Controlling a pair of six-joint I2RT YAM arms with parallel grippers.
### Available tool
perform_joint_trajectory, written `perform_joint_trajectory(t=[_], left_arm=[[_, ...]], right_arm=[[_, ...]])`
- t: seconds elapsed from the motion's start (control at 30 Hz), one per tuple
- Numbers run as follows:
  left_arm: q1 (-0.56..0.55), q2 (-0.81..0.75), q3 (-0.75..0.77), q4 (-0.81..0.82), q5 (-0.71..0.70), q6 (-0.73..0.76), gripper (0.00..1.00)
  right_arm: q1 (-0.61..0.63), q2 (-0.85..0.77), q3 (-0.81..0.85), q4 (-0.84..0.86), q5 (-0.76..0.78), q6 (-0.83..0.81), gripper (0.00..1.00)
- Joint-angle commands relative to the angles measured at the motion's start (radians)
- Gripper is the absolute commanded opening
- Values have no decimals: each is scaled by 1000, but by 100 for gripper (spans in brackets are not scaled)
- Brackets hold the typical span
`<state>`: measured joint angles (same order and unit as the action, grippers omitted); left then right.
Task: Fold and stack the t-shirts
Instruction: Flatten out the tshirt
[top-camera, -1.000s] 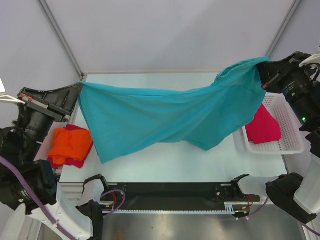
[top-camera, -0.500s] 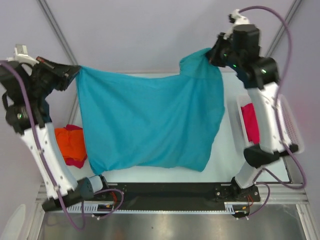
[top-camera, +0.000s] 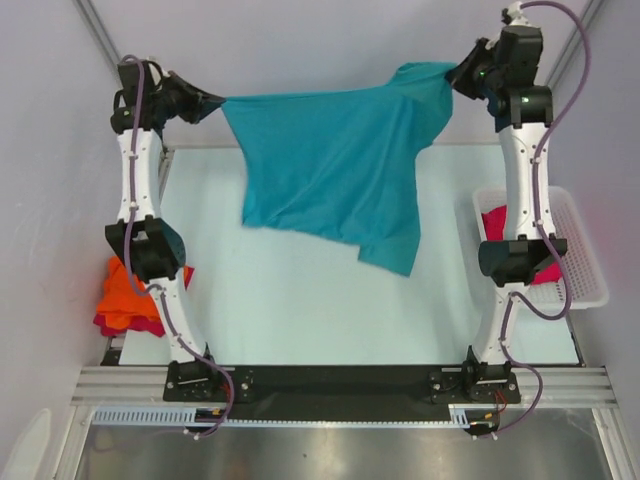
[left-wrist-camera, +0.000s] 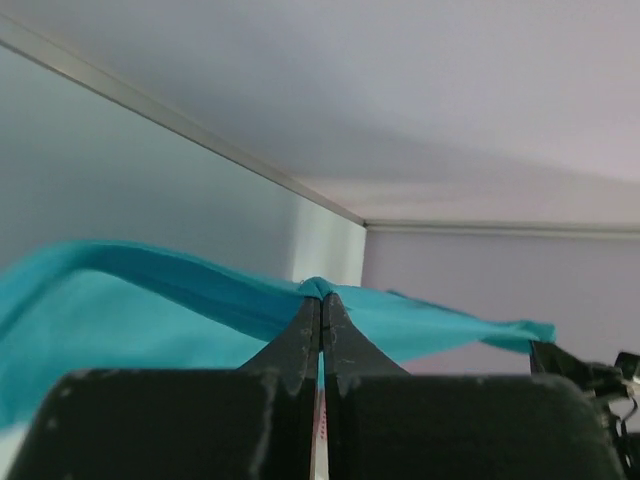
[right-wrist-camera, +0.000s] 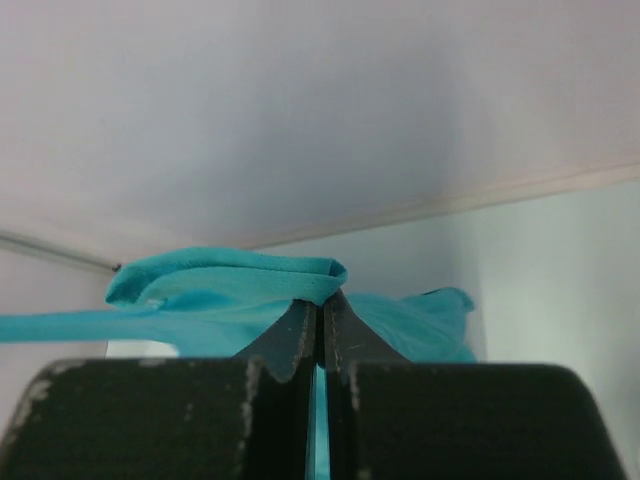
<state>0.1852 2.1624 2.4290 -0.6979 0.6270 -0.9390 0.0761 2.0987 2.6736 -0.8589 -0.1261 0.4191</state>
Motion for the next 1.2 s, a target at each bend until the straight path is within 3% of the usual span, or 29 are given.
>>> perform_joint_trajectory(t=[0.0, 0.27, 0.47, 0.6, 0.63, 0.73, 0.97, 1.17], left_arm=[[-4, -166, 90, 147, 56, -121, 0], [23, -400, -11, 158, 28, -54, 0], [20, -567, -276, 140, 60, 3, 0], [20, -723, -560, 140, 37, 65, 0], [20, -768, -599, 141, 37, 80, 0], [22, -817, -715, 152, 31, 94, 0], [22, -785, -690, 138, 53, 98, 0], [22, -835, -772, 113, 50, 138, 0]], right_arm=[[-50, -123, 58, 136, -9, -2, 0], [-68, -293, 9, 55, -32, -60, 0], [-67, -377, -109, -89, -67, -91, 0], [10, -521, -381, -79, -55, -109, 0], [22, -548, -496, -63, -58, -105, 0], [51, -606, -618, -5, -55, -91, 0], [83, -542, -448, -106, -12, -106, 0], [148, -586, -539, -97, 17, -97, 0]])
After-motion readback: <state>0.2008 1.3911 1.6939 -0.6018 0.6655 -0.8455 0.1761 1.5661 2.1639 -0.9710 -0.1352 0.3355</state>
